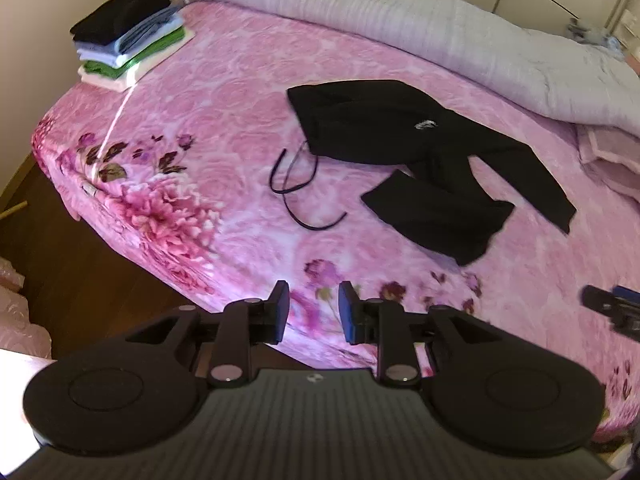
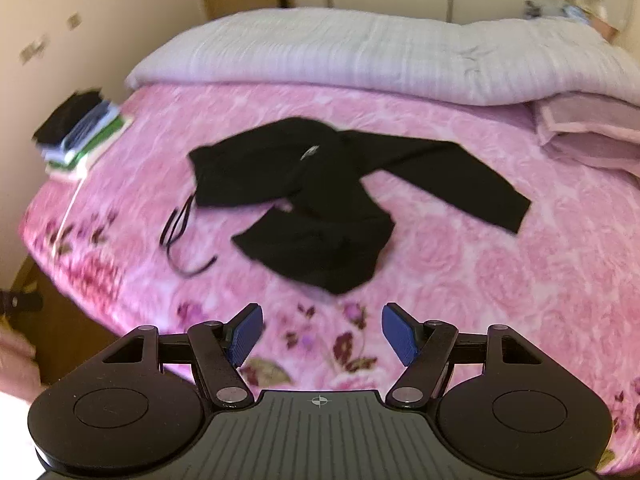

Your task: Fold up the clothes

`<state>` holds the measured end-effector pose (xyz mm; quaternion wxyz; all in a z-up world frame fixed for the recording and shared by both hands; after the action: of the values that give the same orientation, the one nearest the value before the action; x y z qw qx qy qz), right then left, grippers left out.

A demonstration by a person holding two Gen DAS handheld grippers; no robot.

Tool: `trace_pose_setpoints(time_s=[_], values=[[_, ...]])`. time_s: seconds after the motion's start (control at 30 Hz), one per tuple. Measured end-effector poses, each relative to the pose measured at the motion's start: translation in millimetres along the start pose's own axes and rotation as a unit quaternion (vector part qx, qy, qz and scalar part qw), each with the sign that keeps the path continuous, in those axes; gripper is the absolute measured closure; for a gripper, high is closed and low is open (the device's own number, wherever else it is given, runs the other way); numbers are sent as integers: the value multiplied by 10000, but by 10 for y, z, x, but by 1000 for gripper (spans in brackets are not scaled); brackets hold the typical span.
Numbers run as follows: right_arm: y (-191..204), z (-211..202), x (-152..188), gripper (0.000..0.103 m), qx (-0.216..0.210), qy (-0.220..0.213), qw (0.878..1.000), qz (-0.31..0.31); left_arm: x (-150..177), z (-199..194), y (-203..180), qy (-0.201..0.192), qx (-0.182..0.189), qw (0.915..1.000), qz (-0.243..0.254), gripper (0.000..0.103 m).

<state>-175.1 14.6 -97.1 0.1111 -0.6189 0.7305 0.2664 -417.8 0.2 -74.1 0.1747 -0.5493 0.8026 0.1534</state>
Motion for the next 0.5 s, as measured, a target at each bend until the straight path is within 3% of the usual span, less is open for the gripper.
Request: trace_pose_setpoints(time_s=[0.13,0.5], values=[[9,-1,160,33,150,46,9988,-470,127,-52,-205,-69,-2,9998,208,77],[-96,-164,283,33,79,24,9966,-821,229,-151,-508,-252,-159,9981,548,75]])
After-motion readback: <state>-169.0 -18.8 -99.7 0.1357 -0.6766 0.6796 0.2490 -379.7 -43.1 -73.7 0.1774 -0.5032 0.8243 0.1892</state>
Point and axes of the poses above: each gripper's, at about its wrist camera, not at the fingertips, and z roughly the way its jaws point, y to its left, x to its underside, the point moved 5 cm from there along z, roughly the way its jaws point, and after that the axes turned 15 degrees about z, right-handed, at the moved point
